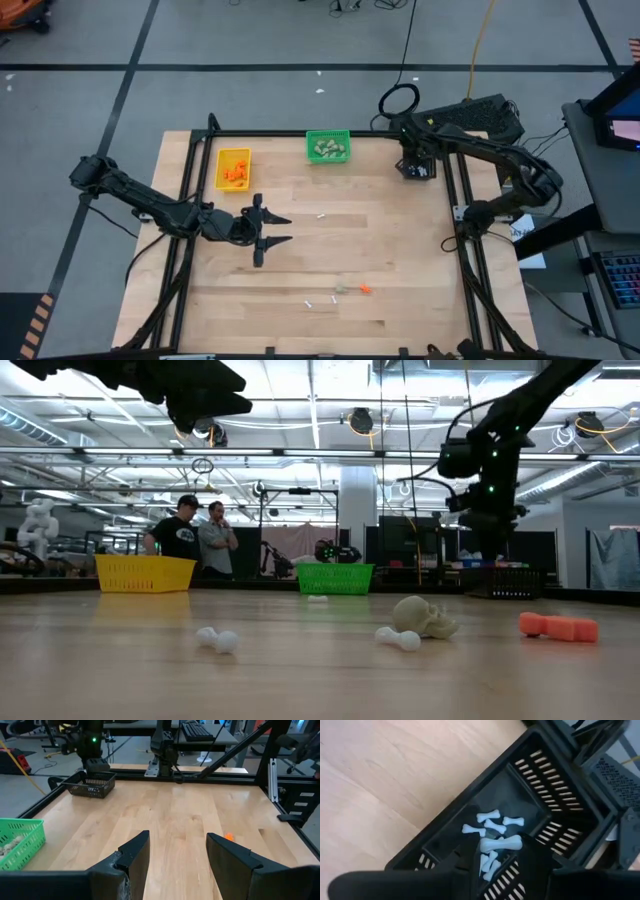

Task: Sort Halloween decoration
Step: Put the white bone toy into the black bin

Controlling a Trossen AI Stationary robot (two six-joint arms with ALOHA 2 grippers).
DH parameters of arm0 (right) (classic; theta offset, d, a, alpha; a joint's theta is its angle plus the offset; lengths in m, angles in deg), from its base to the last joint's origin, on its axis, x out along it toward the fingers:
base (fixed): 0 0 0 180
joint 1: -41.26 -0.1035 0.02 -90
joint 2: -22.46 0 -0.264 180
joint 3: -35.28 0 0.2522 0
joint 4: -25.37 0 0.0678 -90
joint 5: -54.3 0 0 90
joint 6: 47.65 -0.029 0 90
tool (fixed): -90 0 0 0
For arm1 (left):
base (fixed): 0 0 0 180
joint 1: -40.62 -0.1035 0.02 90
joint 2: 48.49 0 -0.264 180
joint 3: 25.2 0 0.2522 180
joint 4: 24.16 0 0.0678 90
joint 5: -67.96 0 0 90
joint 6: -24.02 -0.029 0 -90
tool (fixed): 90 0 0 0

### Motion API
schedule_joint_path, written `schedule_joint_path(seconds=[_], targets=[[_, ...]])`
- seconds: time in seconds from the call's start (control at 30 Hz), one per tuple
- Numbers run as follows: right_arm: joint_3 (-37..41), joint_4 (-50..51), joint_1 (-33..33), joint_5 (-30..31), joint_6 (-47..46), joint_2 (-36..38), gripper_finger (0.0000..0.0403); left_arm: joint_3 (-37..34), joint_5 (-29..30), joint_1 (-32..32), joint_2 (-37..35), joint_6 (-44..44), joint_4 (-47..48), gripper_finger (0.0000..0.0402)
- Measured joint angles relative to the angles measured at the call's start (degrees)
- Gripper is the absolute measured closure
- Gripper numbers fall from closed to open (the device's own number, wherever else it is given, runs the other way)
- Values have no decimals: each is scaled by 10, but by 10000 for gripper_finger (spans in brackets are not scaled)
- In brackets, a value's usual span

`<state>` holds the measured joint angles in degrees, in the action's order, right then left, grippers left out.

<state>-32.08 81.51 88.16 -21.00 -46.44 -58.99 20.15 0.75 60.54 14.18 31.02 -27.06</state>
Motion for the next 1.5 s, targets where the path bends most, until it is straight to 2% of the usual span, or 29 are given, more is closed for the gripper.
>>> schedule_joint_path(seconds=[0.27,0.57,0.83,1.3,1.5], targets=[[0,3,12,0,20,-36,312,0,0,0,0,1,21,208],[0,11,18,-1,83,-38,312,0,0,0,0,2,22,208],[0,22,23,-60,101,-38,312,0,0,0,0,3,23,208],[0,40,26,-53,71,-38,309,0,0,0,0,17,40,208],[0,42,26,-24,67,-38,276,0,0,0,0,18,39,208]])
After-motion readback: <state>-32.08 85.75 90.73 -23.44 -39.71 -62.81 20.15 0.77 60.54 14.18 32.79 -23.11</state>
